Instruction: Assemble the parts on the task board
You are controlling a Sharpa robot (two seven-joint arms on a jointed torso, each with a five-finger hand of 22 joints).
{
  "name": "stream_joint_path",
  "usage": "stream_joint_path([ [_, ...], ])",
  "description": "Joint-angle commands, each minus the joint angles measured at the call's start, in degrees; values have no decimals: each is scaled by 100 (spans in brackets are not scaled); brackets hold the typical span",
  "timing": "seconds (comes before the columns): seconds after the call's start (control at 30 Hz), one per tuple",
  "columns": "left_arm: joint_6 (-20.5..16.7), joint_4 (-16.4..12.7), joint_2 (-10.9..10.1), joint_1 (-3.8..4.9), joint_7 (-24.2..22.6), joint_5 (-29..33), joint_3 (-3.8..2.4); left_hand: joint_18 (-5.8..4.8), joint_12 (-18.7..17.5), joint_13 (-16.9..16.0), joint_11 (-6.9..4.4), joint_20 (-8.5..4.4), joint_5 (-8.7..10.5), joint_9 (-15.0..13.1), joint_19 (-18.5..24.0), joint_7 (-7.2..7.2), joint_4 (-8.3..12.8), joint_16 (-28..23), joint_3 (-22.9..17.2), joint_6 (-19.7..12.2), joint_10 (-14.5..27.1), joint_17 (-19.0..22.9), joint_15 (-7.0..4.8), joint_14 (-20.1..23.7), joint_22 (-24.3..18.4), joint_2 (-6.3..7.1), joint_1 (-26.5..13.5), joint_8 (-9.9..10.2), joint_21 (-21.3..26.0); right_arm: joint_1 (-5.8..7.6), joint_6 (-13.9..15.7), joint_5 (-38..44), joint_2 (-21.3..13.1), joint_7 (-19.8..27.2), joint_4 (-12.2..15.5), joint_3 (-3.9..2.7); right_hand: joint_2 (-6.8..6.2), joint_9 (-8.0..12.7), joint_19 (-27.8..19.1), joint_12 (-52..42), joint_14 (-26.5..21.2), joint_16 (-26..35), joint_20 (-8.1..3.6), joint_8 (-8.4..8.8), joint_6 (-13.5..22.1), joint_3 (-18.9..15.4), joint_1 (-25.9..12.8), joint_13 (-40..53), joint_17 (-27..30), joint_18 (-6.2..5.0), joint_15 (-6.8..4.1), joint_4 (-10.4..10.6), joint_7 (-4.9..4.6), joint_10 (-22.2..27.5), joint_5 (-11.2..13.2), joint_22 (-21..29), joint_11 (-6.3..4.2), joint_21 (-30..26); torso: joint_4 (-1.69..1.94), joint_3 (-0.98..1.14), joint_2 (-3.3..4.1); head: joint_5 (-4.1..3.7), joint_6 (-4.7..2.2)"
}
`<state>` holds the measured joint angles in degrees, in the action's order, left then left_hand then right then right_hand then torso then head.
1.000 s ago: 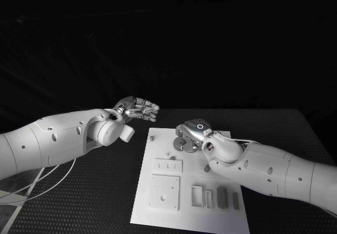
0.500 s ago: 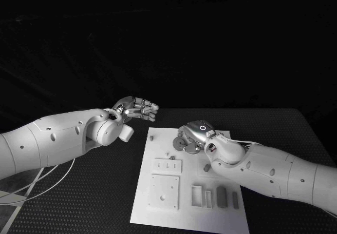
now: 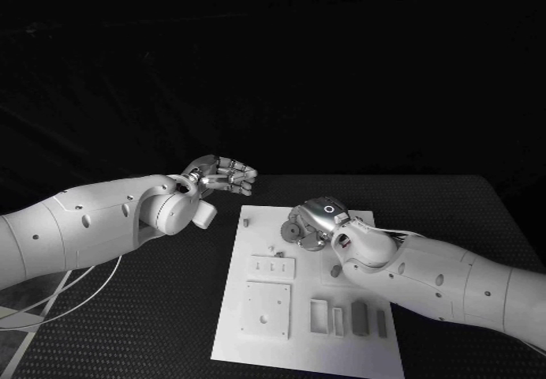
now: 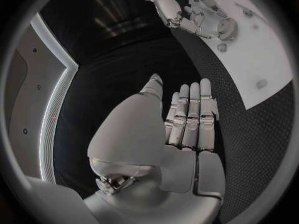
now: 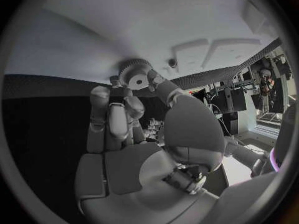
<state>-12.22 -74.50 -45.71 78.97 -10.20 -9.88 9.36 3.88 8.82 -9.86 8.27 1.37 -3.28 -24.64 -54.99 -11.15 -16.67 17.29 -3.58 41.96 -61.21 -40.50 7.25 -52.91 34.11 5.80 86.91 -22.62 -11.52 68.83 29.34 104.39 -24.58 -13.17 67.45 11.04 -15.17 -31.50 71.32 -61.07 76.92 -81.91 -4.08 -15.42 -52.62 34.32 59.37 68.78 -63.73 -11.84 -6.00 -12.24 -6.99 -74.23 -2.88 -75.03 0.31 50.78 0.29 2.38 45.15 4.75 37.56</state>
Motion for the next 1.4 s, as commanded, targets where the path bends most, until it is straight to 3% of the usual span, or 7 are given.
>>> stream_joint_path([
  [0.03,93,-12,10,4,-46,-25,-4,43,-30,-6,24,42,35,-9,10,-101,-1,-22,46,-28,-19,-11,30,-11,7,-4,-13,38,18,-6,-71,-3,29,-1,-41,-1,-65,3,0,8,4,33,1,20,29,8,16,1,2,-316,38,30,-6,24,13,-31,23,-25,1,0,1,-3,-3],
  [0.53,99,-2,24,4,-38,-25,-4,43,-32,-7,24,42,35,-10,10,-102,-2,-26,47,-29,-19,-14,30,-12,9,-4,-13,39,19,-25,-77,-4,129,26,-195,5,-43,1,-4,7,2,38,-3,22,35,29,91,9,8,-316,38,-7,-6,30,12,-35,24,-30,-1,6,12,7,16],
  [0.77,98,-5,19,4,-38,-25,-4,43,-33,-8,24,42,35,-10,10,-102,-2,-28,48,-29,-20,-16,30,-12,9,-5,-13,39,20,-61,-83,12,145,34,-246,20,33,-10,-2,-13,12,31,-7,10,16,60,216,29,-8,-316,34,-86,0,20,12,-43,18,-29,7,4,10,12,45],
  [0.97,102,3,26,4,-37,-25,-4,43,-34,-9,24,42,35,-11,9,-102,-2,-29,47,-29,-20,-18,30,-13,10,-7,-14,39,20,-62,-77,12,146,57,-214,21,194,-61,-1,-51,26,19,-1,-82,-137,76,331,59,-32,-316,1,-186,45,-14,12,-56,-22,-23,-5,5,1,20,65],
  [1.2,96,4,26,4,-38,-25,-4,43,-35,-10,24,42,35,-11,9,-102,-2,-31,47,-29,-20,-19,30,-13,10,-8,-14,39,21,-62,-77,12,133,86,-185,20,493,-140,-14,-74,35,6,24,-212,-371,-13,329,87,-56,-316,-71,-374,129,-56,13,-79,-100,-8,-5,1,-2,20,69],
  [1.4,94,9,31,4,-38,-25,-4,43,-35,-10,24,42,35,-12,9,-102,-2,-32,47,-28,-21,-20,30,-14,11,-9,-14,39,21,-62,-72,10,129,79,-163,20,615,-193,-17,-67,35,5,35,-290,-519,-58,268,93,-57,-316,-114,-396,181,-67,13,-82,-149,-4,-1,3,-3,17,73],
])
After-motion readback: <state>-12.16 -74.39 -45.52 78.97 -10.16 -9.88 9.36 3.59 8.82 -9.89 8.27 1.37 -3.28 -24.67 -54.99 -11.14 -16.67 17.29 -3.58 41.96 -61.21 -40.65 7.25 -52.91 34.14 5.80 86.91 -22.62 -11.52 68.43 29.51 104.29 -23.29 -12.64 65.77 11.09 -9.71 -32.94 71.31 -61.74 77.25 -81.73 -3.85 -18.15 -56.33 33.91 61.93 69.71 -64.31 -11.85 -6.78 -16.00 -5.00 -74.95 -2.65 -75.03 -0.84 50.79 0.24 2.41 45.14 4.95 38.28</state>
